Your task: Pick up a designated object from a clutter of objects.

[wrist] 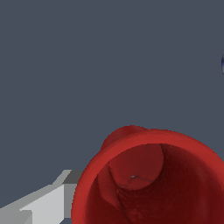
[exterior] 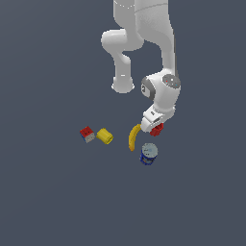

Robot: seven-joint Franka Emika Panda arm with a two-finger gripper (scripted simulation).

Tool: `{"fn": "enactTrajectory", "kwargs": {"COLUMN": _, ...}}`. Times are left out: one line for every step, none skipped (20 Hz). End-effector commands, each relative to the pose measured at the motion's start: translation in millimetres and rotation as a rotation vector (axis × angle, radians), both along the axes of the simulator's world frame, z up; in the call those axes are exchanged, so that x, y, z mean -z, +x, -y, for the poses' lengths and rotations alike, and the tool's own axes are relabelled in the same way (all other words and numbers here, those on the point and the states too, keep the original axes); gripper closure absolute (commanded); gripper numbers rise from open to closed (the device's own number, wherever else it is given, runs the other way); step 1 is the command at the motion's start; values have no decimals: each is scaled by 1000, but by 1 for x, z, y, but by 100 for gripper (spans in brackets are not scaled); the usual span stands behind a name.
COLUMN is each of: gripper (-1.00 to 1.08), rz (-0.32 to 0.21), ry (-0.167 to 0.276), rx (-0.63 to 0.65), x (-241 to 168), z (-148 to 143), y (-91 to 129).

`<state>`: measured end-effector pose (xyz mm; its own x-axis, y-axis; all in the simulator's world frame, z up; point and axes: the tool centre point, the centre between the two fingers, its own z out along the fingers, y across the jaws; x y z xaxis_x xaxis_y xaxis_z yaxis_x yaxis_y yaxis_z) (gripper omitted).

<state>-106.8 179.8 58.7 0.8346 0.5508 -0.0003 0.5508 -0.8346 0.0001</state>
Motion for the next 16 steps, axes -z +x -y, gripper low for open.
{"fn": "enactTrajectory", "kwargs": {"gripper": 108, "rz": 2, "ry": 0, "rx": 0, "x": -7, "z": 4, "y": 0}}
{"fn": "enactTrajectory", "kwargs": {"gripper": 108, "rz": 2, "ry": 0, "rx": 0, "x": -11, "z": 7, "y": -1}}
{"fn": "enactTrajectory", "kwargs": {"gripper": 108, "rz": 2, "ry": 0, "rx": 0, "x": -14, "z": 9, "y": -1}}
{"fn": "enactTrajectory", "kwargs": {"gripper": 108, "rz": 2, "ry": 0, "rx": 0, "x": -18, "z": 12, "y": -2}}
{"fn": "enactTrajectory", "kwargs": {"gripper": 108, "rz": 2, "ry": 0, "rx": 0, "x": -23, "z": 16, "y": -3}}
{"fn": "enactTrajectory", "kwargs": {"gripper": 108, "rz": 2, "ry": 0, "rx": 0, "x": -28, "z": 19, "y": -3}}
{"fn": "enactTrajectory", "kwargs": {"gripper": 108, "rz": 2, "ry": 0, "rx": 0, "x": -33, "z": 22, "y": -4}}
{"fn": "enactTrajectory", "kwargs": {"gripper": 108, "rz": 2, "ry": 0, "rx": 0, "x": -39, "z": 26, "y": -5}}
{"fn": "enactTrajectory", "kwargs": {"gripper": 108, "rz": 2, "ry": 0, "rx": 0, "x": -45, "z": 30, "y": -6}}
{"fn": "enactTrajectory", "kwargs": {"gripper": 108, "rz": 2, "ry": 0, "rx": 0, "x": -51, "z": 35, "y": -7}}
{"fn": "enactTrajectory", "kwargs": {"gripper": 108, "rz": 1, "ry": 1, "rx": -1, "x": -57, "z": 39, "y": -8}}
{"fn": "enactTrajectory", "kwargs": {"gripper": 108, "rz": 1, "ry": 1, "rx": -1, "x": -64, "z": 44, "y": -9}}
{"fn": "enactTrajectory", "kwargs": {"gripper": 108, "rz": 1, "ry": 1, "rx": -1, "x": -71, "z": 48, "y": -10}}
{"fn": "enactTrajectory", "kwargs": {"gripper": 108, "rz": 1, "ry": 2, "rx": -1, "x": -79, "z": 53, "y": -11}}
{"fn": "enactTrajectory", "kwargs": {"gripper": 108, "rz": 1, "ry": 3, "rx": -1, "x": -86, "z": 58, "y": -12}}
{"fn": "enactTrajectory", "kwargs": {"gripper": 108, "rz": 1, "ry": 3, "rx": -1, "x": -93, "z": 63, "y": -13}}
